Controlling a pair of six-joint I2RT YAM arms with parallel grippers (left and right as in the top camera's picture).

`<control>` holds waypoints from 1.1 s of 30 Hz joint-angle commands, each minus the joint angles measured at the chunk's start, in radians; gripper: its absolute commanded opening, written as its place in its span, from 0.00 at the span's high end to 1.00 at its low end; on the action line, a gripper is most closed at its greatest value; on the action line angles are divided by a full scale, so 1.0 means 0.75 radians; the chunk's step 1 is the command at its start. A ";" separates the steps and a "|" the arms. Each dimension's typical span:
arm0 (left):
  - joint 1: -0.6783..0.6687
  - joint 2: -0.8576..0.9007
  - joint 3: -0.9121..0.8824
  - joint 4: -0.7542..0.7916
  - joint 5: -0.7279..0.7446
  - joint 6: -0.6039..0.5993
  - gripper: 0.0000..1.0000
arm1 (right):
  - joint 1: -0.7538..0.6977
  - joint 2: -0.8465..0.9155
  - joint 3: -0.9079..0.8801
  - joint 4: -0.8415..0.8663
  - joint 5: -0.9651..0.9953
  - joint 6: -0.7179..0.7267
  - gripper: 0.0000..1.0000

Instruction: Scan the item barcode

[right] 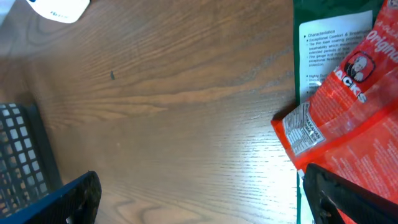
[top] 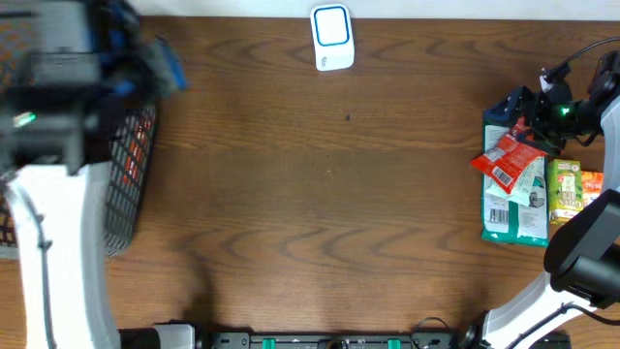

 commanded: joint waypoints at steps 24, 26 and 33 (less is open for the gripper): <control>0.753 0.601 0.208 -0.223 0.128 0.486 0.20 | -0.004 -0.015 0.023 -0.002 0.360 0.007 0.01; 0.753 0.680 0.208 -0.231 0.131 0.492 0.19 | -0.004 -0.015 0.023 -0.002 0.360 0.007 0.01; 0.750 0.883 0.208 -0.245 0.232 0.575 0.19 | -0.004 -0.015 0.023 -0.002 0.360 0.007 0.01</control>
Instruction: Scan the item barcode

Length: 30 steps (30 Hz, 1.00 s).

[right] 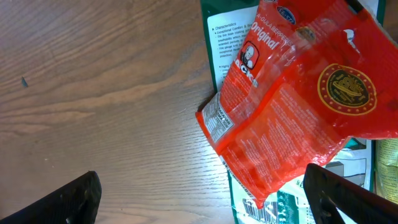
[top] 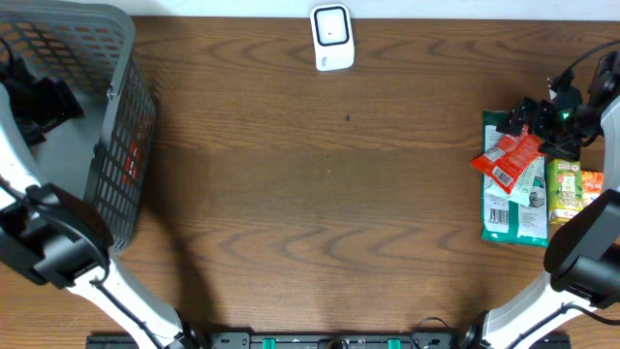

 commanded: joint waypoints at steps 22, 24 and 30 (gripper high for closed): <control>-0.132 0.237 -0.139 0.104 0.102 0.128 0.19 | -0.003 -0.015 0.023 0.001 0.004 0.007 0.01; -0.143 0.237 -0.185 0.145 0.058 0.120 0.19 | -0.003 -0.015 0.023 0.001 0.004 0.007 0.01; -0.151 0.238 -0.315 0.264 0.053 0.094 0.20 | -0.004 -0.015 0.023 0.001 0.004 0.007 0.01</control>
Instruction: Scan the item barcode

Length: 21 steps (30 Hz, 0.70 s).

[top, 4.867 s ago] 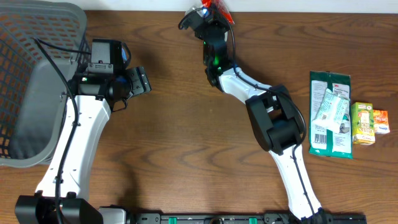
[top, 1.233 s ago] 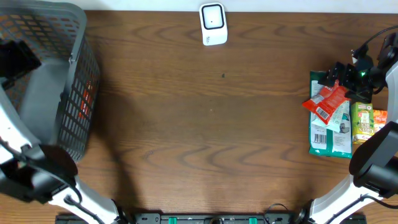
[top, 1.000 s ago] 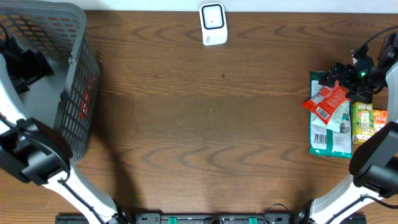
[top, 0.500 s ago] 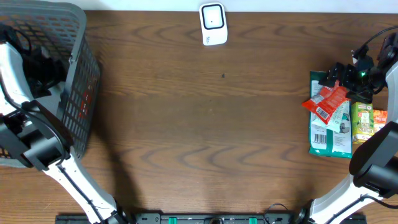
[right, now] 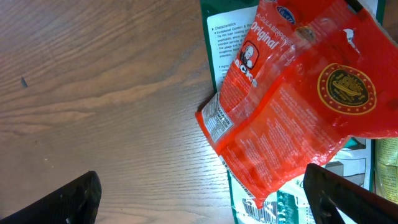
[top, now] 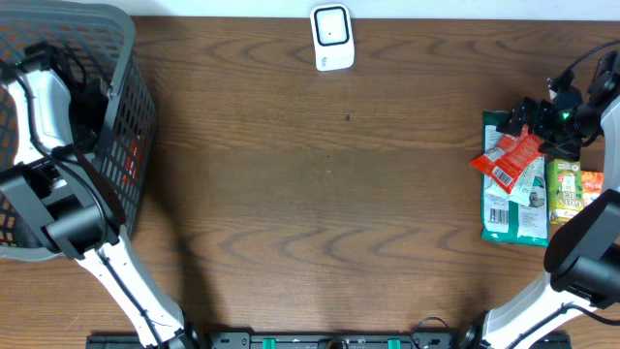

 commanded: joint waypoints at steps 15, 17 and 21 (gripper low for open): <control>0.019 0.006 -0.226 0.287 -0.184 -0.187 0.48 | -0.004 -0.015 0.023 0.001 0.004 0.007 0.01; 0.029 0.006 -0.226 0.304 -0.184 -0.243 0.55 | -0.004 -0.015 0.023 0.001 0.004 0.007 0.01; 0.037 -0.005 -0.212 0.304 -0.184 -0.268 0.58 | -0.004 -0.015 0.023 0.001 0.004 0.007 0.01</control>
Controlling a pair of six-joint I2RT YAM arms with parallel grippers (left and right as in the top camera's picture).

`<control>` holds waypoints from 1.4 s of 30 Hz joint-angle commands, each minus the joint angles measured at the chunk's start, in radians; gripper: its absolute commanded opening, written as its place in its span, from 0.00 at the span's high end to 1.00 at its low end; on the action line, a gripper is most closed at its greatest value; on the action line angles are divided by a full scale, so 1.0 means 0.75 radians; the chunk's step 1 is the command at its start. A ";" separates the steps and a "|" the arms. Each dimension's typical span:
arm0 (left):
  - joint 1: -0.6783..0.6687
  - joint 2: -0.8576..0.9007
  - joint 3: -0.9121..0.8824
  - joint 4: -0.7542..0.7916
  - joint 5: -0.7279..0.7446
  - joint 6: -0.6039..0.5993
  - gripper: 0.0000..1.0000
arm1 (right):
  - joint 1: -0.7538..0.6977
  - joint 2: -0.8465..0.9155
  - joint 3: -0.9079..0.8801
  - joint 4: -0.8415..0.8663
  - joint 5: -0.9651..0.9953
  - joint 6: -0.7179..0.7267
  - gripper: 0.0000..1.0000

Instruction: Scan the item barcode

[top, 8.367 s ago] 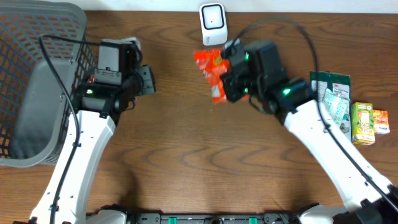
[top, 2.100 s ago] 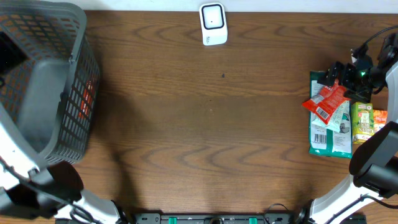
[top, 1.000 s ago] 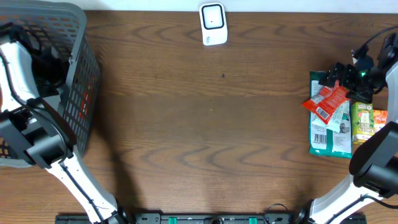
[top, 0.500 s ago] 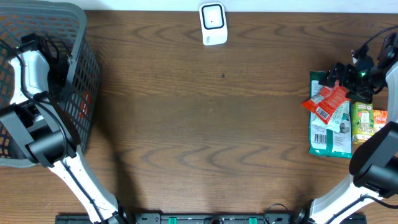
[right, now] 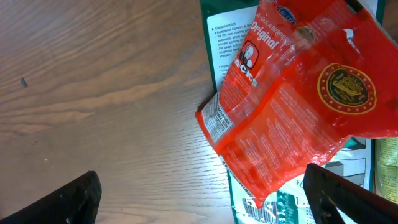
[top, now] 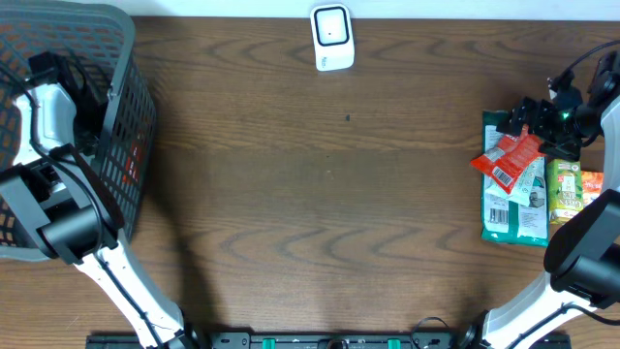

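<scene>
A red snack bag (right: 298, 93) lies flat on a green package (right: 222, 37) at the table's right edge, also seen from overhead as the red bag (top: 508, 160). My right gripper (right: 205, 202) hovers open above them, its dark fingers (right: 68, 199) wide apart with nothing between; overhead the right gripper (top: 523, 116) sits just behind the bag. The white scanner (top: 331, 37) stands at the table's far middle. My left arm (top: 48, 87) reaches into the grey basket (top: 121, 145); its fingers cannot be made out.
A yellow-green box (top: 567, 189) lies to the right of the green package (top: 513, 208). The mesh basket fills the left end of the table. Bare wood (top: 329, 194) spans between the basket and the packages.
My left arm has shifted slightly inside the basket. The right gripper, the red bag and the packages stand as they did.
First my left arm was a blur over the basket, and my right gripper was close over the red bag's left edge. Then the right wrist view showed the whole bag lying on the green package, gripper open. The left arm settled into the basket.
</scene>
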 commanded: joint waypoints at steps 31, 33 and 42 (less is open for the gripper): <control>-0.091 -0.089 -0.339 0.211 -0.001 0.157 0.27 | -0.004 -0.015 0.023 0.001 0.004 0.007 0.01; -0.091 -0.089 -0.352 0.229 -0.039 0.153 0.28 | -0.004 -0.015 0.023 0.001 0.004 0.007 0.01; -0.056 -0.097 -0.311 0.259 -0.317 -0.138 0.29 | -0.004 -0.015 0.023 0.001 0.004 0.007 0.01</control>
